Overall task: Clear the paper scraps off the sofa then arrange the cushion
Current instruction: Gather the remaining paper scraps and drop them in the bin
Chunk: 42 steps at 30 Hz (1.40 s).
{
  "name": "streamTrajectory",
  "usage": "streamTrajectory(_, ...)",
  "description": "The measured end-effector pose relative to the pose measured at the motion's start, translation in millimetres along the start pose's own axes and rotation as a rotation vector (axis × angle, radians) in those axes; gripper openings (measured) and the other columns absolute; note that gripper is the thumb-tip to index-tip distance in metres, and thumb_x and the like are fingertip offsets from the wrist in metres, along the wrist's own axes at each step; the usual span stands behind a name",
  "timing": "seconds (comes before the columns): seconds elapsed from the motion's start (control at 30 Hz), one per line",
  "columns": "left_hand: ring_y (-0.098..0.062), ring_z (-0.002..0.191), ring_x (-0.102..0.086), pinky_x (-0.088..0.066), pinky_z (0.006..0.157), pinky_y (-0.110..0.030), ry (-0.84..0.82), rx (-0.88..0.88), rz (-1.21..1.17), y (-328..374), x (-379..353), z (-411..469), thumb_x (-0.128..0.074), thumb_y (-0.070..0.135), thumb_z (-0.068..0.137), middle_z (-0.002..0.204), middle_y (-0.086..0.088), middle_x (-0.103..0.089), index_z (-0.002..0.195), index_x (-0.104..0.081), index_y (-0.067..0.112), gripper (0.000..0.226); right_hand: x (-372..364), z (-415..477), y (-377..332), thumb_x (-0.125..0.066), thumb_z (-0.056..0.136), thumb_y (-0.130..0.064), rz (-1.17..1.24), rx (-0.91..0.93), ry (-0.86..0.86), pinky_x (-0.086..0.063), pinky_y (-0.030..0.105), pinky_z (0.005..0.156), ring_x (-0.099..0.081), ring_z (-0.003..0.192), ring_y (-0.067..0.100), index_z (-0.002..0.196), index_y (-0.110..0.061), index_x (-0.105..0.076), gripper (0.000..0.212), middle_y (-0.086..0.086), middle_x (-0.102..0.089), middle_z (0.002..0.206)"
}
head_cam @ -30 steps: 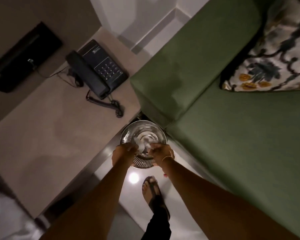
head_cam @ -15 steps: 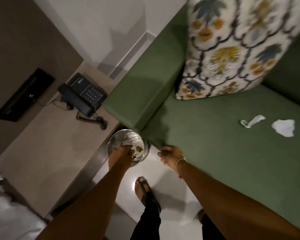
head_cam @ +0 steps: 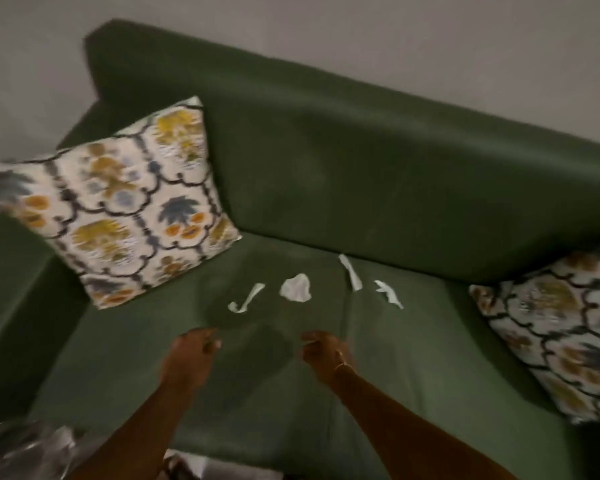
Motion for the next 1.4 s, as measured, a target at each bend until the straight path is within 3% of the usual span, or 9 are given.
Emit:
streamTrajectory(0.17,-0.038,0.1,-0.066,-0.054,0.077,-0.044,0.012,-0.096,0.16,66.1,-32.8,46.8,-0.066,0.034,0.083,0.11,-0.009,-0.069,0.111,-0.063,0.035,0.028,108.4,52.0,49.9,-0.061,0.086,-0.031,-0.157,0.0,0.25,-0.05,0.036,0.096,-0.06,0.116,0.025,0.127,-0.032,-0.056,0.041,0.002,-0.065,0.127)
streamTrajectory(0.4,-0.042,0.113,-0.05,-0.051,0.087,-0.049,0.075,-0.029,0.299,49.4,-62.7,105.8,-0.068,0.037,0.082,0.126,-0.017,-0.055,0.121,-0.058,0.017,0.046,160.0,137.0,86.2,-0.061,0.088,-0.028,-0.196,-0.059,0.425,-0.046,0.048,0.102,-0.044,0.129,0.03,0.146,-0.029,-0.03,0.066,0.006,-0.045,0.144)
streamTrajectory(0.53,-0.042,0.101,-0.056,-0.052,0.078,-0.047,0.17,-0.094,0.313,39.9,-71.1,110.5,-0.068,0.023,0.083,0.112,-0.017,-0.062,0.106,-0.067,0.016,0.024,151.9,151.6,100.2,-0.056,0.091,-0.027,-0.324,-0.015,0.505,-0.051,0.045,0.095,-0.049,0.119,0.028,0.132,-0.028,-0.051,0.041,0.007,-0.053,0.129)
streamTrajectory(0.73,-0.04,0.082,-0.065,-0.051,0.065,-0.04,0.208,-0.109,0.217,52.6,-68.7,106.7,-0.067,0.027,0.085,0.097,-0.009,-0.071,0.091,-0.073,0.024,0.009,155.9,137.5,112.3,-0.056,0.092,-0.035,-0.107,-0.105,0.55,-0.049,0.03,0.075,-0.058,0.085,0.017,0.106,-0.029,-0.069,0.021,0.004,-0.069,0.104)
streamTrajectory(0.83,-0.032,0.091,-0.064,-0.052,0.072,-0.037,0.247,-0.243,0.116,90.0,-72.8,99.8,-0.074,0.027,0.079,0.105,-0.001,-0.07,0.088,-0.076,0.029,0.01,153.5,122.5,83.5,-0.059,0.089,-0.039,-0.032,0.067,0.647,-0.042,0.027,0.076,-0.057,0.092,0.015,0.097,-0.031,-0.07,0.016,-0.002,-0.068,0.103)
streamTrajectory(0.93,-0.028,0.113,-0.057,-0.047,0.092,-0.036,0.151,-0.387,0.134,134.4,-94.9,105.0,-0.074,0.03,0.078,0.128,-0.003,-0.062,0.089,-0.078,0.028,0.012,137.7,125.6,40.2,-0.068,0.082,-0.035,-0.121,0.251,0.614,-0.037,0.026,0.079,-0.051,0.108,0.018,0.093,-0.03,-0.074,0.014,-0.005,-0.065,0.113)
streamTrajectory(1.07,-0.024,0.134,-0.04,-0.044,0.101,-0.043,0.021,-0.282,0.15,164.9,-120.3,125.4,-0.071,0.033,0.078,0.147,-0.002,-0.045,0.09,-0.078,0.031,0.014,117.9,154.2,4.0,-0.066,0.083,-0.031,-0.249,0.264,0.491,-0.046,0.035,0.091,-0.043,0.123,0.025,0.097,-0.028,-0.076,0.016,-0.001,-0.058,0.129)
streamTrajectory(1.23,-0.03,0.107,-0.056,-0.052,0.083,-0.042,0.011,-0.23,0.343,162.6,-134.7,132.3,-0.063,0.033,0.082,0.115,-0.009,-0.061,0.101,-0.073,0.016,0.027,102.9,171.4,11.5,-0.056,0.088,-0.018,-0.229,0.218,0.49,-0.052,0.043,0.088,-0.057,0.109,0.034,0.113,-0.008,-0.065,0.029,0.014,-0.062,0.115)
streamTrajectory(1.4,-0.037,0.092,-0.066,-0.051,0.077,-0.036,-0.003,-0.193,0.172,136.4,-133.4,114.6,-0.059,0.034,0.084,0.099,-0.013,-0.073,0.1,-0.074,0.024,0.024,92.0,156.5,38.3,-0.063,0.087,-0.022,-0.074,0.149,0.454,-0.053,0.033,0.08,-0.065,0.09,0.026,0.098,-0.022,-0.076,0.017,0.009,-0.072,0.1)
Point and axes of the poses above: each hand's wrist, its own z-axis towards the middle knuckle, its own x-axis out of the back of the hand, y = z × x, the point moved 6 cm from there along z, towards the middle knuckle
